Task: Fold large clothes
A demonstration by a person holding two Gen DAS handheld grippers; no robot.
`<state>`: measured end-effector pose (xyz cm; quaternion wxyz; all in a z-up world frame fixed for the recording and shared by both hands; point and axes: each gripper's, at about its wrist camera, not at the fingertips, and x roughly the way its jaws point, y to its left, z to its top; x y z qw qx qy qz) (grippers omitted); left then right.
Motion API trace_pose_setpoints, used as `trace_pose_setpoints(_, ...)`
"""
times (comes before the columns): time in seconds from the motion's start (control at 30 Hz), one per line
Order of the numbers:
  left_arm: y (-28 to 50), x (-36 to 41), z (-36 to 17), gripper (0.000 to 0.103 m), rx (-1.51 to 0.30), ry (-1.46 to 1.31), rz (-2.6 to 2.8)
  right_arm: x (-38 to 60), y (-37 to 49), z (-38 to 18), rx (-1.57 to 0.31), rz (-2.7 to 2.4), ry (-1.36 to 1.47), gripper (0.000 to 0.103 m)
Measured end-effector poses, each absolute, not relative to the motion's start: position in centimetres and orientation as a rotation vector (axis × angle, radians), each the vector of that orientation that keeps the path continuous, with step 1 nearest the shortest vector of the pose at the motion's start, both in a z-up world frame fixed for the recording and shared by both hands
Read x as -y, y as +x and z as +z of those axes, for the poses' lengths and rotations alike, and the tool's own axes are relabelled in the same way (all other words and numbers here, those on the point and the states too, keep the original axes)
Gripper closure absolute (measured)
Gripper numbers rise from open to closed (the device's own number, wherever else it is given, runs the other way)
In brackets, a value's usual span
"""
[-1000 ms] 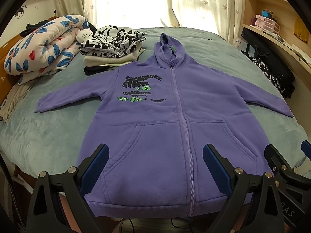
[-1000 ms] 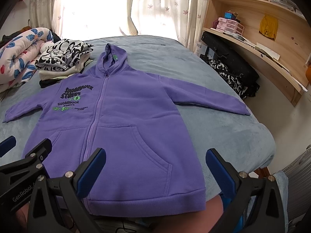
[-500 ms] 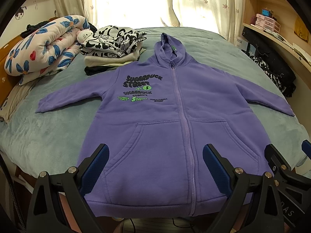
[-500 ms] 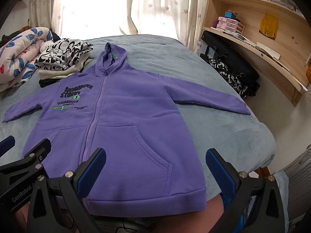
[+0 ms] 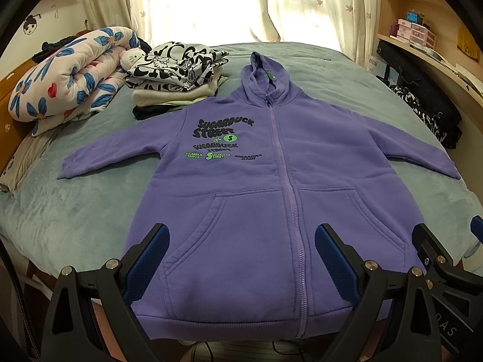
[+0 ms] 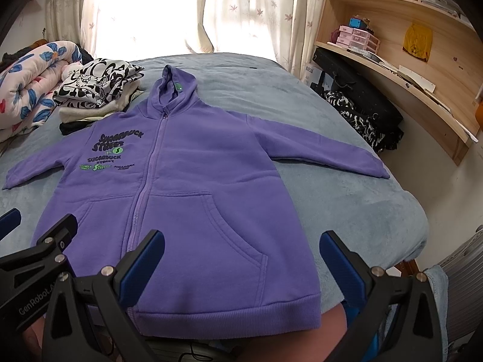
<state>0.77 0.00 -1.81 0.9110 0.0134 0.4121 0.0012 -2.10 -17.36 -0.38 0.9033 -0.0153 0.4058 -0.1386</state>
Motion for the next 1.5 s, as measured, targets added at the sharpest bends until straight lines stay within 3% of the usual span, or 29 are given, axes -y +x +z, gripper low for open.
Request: trace_pose_setpoints(1.5,4.9,0.9,-2.2,0.007,-0.867,0.054,0.038,19.1,2.5,-2.2,-0.893,-0.259,-0.016,0.000)
